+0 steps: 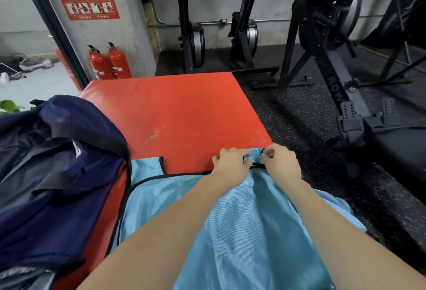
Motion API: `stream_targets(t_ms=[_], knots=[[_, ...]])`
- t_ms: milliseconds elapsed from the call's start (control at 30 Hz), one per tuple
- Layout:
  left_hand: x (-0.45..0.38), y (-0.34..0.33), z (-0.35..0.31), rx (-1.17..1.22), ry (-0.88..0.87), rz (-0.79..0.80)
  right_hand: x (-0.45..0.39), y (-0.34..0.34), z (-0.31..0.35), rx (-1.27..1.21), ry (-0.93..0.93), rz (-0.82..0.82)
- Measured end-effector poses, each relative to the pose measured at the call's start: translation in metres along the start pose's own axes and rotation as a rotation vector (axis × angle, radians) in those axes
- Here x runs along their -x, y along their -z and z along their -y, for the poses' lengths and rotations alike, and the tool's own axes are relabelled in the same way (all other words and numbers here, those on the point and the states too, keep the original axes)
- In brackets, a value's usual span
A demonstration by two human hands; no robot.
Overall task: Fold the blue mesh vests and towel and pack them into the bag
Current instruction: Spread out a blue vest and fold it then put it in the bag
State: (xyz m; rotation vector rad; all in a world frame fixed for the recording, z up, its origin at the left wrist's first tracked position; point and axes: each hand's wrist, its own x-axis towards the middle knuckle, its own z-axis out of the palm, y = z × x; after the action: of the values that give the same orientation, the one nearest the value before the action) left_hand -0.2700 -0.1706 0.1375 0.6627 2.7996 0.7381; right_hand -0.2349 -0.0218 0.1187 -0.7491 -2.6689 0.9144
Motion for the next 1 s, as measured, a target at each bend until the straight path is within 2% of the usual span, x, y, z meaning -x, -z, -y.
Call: stream_targets(t_ms=[67,167,233,367,500,633,767,867,1000], knots=[[-0.008,-0.004,0.002,0.054,0.015,-0.057,-0.007,0.002,-0.002,-0.097,-0.012,-0.019],[-0.011,-0.007,0.008,0.236,0.014,-0.246,-0.014,0.008,-0.004,-0.301,-0.048,-0.022],[-0.009,-0.008,0.011,0.214,0.026,-0.277,-0.015,0.011,-0.009,-0.381,-0.079,-0.046],[0.0,-0.015,0.016,-0.079,0.015,-0.142,-0.013,0.007,-0.018,-0.215,-0.012,-0.045],[0.02,-0.001,0.02,-0.119,-0.016,-0.051,-0.008,0.008,-0.018,-0.122,0.062,-0.034],[0.059,0.031,0.043,-0.114,-0.022,-0.076,0.003,0.018,-0.01,-0.048,0.304,-0.073],[0.105,0.06,0.091,-0.07,0.02,-0.155,0.027,0.02,0.001,-0.001,0.488,0.108],[0.128,0.078,0.131,-0.057,0.092,-0.191,0.036,0.021,0.002,0.104,0.521,0.192],[0.134,0.098,0.163,-0.019,0.177,-0.162,0.035,0.029,-0.008,0.232,0.434,0.236]])
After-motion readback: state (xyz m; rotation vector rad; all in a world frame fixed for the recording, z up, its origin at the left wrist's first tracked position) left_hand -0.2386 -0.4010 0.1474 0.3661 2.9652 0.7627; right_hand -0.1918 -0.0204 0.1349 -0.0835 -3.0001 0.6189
